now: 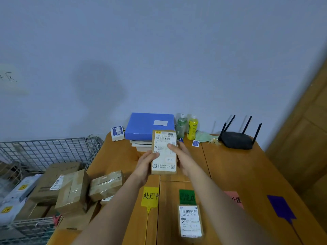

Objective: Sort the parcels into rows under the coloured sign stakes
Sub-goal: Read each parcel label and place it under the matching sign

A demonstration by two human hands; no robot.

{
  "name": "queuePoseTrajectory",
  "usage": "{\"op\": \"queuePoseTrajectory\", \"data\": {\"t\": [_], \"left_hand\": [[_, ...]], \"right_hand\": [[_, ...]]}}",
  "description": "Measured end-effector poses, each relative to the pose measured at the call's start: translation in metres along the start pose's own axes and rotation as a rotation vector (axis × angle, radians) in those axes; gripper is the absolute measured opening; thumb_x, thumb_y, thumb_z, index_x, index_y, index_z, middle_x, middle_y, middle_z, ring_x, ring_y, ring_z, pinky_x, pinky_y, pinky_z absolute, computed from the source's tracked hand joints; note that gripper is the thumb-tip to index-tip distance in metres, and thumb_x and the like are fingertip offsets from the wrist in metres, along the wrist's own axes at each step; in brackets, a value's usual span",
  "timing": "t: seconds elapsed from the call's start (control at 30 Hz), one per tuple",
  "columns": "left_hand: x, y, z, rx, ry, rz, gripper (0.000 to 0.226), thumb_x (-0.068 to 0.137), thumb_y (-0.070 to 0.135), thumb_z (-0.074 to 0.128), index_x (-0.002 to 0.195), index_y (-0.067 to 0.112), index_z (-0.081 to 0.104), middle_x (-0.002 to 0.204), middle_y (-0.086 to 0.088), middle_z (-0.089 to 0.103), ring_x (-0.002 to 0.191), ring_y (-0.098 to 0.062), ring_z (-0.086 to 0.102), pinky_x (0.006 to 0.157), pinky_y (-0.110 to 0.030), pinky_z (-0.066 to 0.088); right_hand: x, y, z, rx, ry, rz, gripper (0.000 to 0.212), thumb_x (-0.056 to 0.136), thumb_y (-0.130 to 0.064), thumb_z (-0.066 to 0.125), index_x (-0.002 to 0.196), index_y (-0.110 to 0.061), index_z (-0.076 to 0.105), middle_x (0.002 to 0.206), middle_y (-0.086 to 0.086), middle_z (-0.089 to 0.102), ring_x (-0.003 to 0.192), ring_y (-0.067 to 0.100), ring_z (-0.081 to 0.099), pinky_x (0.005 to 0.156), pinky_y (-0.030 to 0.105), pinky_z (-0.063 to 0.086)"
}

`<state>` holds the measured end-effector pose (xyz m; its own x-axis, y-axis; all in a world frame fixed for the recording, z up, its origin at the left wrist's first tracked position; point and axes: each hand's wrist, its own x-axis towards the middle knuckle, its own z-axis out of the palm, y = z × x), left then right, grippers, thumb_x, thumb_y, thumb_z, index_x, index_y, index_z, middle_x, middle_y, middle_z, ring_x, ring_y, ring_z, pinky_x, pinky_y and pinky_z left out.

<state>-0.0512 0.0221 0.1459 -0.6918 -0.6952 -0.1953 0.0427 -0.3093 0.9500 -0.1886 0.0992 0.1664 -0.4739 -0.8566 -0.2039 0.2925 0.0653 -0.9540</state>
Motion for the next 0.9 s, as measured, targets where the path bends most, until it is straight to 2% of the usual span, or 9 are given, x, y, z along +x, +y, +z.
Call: {"op": "queuePoseTrajectory", "data": {"t": [0.1,0.17,0.33,0.47,0.57,0.6,0.7,0.8,0.9], "left_hand": [[-0.002,0.047,0.009,0.039,-0.031,0.171,0.061,0.058,0.036,0.069,0.111,0.007,0.063,0.112,-0.019,0.069,0.108,-0.042,0.062,0.091,-0.051,0.049],[-0.009,0.078,0.017,0.056,-0.055,0.263,0.054,0.058,0.034,0.069,0.105,0.009,0.064,0.109,-0.016,0.068,0.103,-0.039,0.063,0.088,-0.049,0.049],[-0.034,0.134,0.038,0.056,-0.136,0.515,0.049,0.059,0.028,0.064,0.105,0.012,0.06,0.111,-0.016,0.065,0.102,-0.038,0.061,0.083,-0.046,0.05],[-0.051,0.153,0.05,0.046,-0.183,0.637,0.045,0.058,0.026,0.062,0.102,0.013,0.061,0.099,-0.003,0.072,0.092,-0.027,0.068,0.073,-0.039,0.055],[-0.057,0.157,0.056,0.031,-0.211,0.671,0.046,0.058,0.024,0.061,0.102,0.012,0.06,0.096,0.001,0.074,0.088,-0.022,0.07,0.071,-0.036,0.056],[-0.058,0.158,0.058,0.027,-0.219,0.673,0.045,0.058,0.024,0.061,0.102,0.011,0.06,0.095,0.001,0.074,0.088,-0.022,0.07,0.071,-0.035,0.056],[-0.058,0.156,0.061,0.019,-0.214,0.661,0.046,0.057,0.025,0.061,0.101,0.011,0.06,0.096,-0.001,0.073,0.089,-0.024,0.068,0.071,-0.036,0.055],[-0.053,0.15,0.061,0.019,-0.201,0.622,0.046,0.058,0.026,0.061,0.102,0.012,0.06,0.1,-0.006,0.071,0.094,-0.029,0.066,0.073,-0.038,0.054],[-0.038,0.135,0.057,0.031,-0.151,0.516,0.048,0.058,0.03,0.063,0.102,0.011,0.06,0.105,-0.012,0.068,0.098,-0.034,0.064,0.079,-0.042,0.052]], "right_hand": [[-0.01,-0.043,0.012,0.087,-0.011,-0.159,0.032,0.082,-0.022,0.068,0.11,-0.025,0.054,0.115,0.007,0.067,0.097,0.023,0.067,0.095,0.053,0.05],[-0.023,-0.075,0.019,0.104,-0.031,-0.265,0.032,0.076,-0.02,0.069,0.104,-0.025,0.054,0.105,0.004,0.068,0.091,0.022,0.068,0.092,0.055,0.049],[-0.066,-0.137,0.033,0.121,-0.103,-0.451,0.033,0.072,-0.016,0.066,0.101,-0.022,0.052,0.104,0.009,0.066,0.084,0.02,0.071,0.078,0.047,0.056],[-0.095,-0.161,0.037,0.131,-0.153,-0.495,0.033,0.071,-0.013,0.065,0.101,-0.021,0.053,0.101,0.014,0.061,0.081,0.018,0.071,0.076,0.045,0.057],[-0.109,-0.169,0.039,0.11,-0.14,-0.501,0.033,0.071,-0.013,0.067,0.1,-0.022,0.054,0.108,0.034,0.05,0.088,0.025,0.066,0.083,0.053,0.053],[-0.111,-0.17,0.038,0.109,-0.139,-0.503,0.035,0.07,-0.014,0.069,0.1,-0.022,0.054,0.107,0.033,0.05,0.089,0.025,0.065,0.083,0.053,0.053],[-0.111,-0.169,0.035,0.109,-0.133,-0.496,0.035,0.07,-0.015,0.067,0.101,-0.022,0.053,0.105,0.017,0.054,0.084,0.021,0.068,0.08,0.048,0.056],[-0.106,-0.163,0.029,0.085,-0.099,-0.464,0.033,0.071,-0.017,0.066,0.101,-0.023,0.054,0.106,0.014,0.056,0.083,0.019,0.069,0.083,0.05,0.054],[-0.085,-0.15,0.021,0.057,-0.046,-0.379,0.035,0.07,-0.023,0.069,0.101,-0.023,0.054,0.107,0.012,0.063,0.089,0.023,0.068,0.087,0.054,0.051]]}}
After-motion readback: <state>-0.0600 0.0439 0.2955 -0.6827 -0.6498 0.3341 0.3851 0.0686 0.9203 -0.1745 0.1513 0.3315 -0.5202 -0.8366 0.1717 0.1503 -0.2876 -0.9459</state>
